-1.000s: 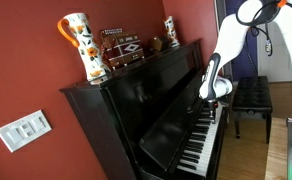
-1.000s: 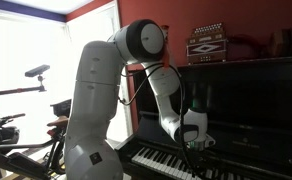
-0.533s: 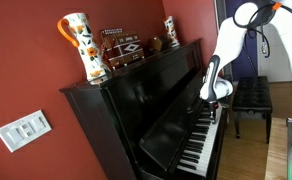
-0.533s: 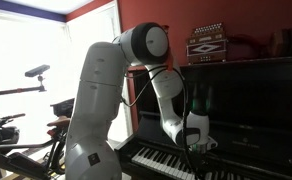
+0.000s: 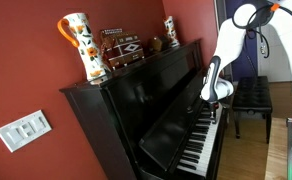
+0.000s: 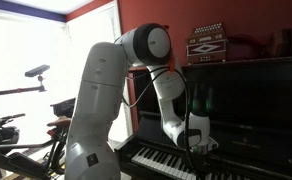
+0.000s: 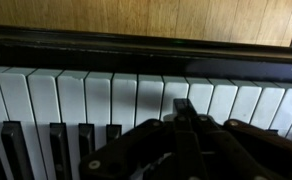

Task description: Press a key on the piano

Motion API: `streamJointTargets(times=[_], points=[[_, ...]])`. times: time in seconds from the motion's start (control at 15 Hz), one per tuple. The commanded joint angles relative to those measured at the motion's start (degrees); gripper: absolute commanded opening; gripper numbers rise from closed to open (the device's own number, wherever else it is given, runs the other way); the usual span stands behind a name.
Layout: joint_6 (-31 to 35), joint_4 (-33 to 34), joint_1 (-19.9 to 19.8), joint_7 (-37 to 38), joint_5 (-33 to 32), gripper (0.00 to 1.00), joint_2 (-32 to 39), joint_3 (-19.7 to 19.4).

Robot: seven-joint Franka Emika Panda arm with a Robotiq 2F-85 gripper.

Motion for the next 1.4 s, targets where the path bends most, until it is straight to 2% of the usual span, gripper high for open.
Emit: streamJointTargets(times=[0.0,1.33], points=[[1.5,0.52,-2.02,0.43,-1.76,0.0,1.42,1.35],[2.03,1.11,-3.73,0.69,-3.19,0.0,2.64,2.77]])
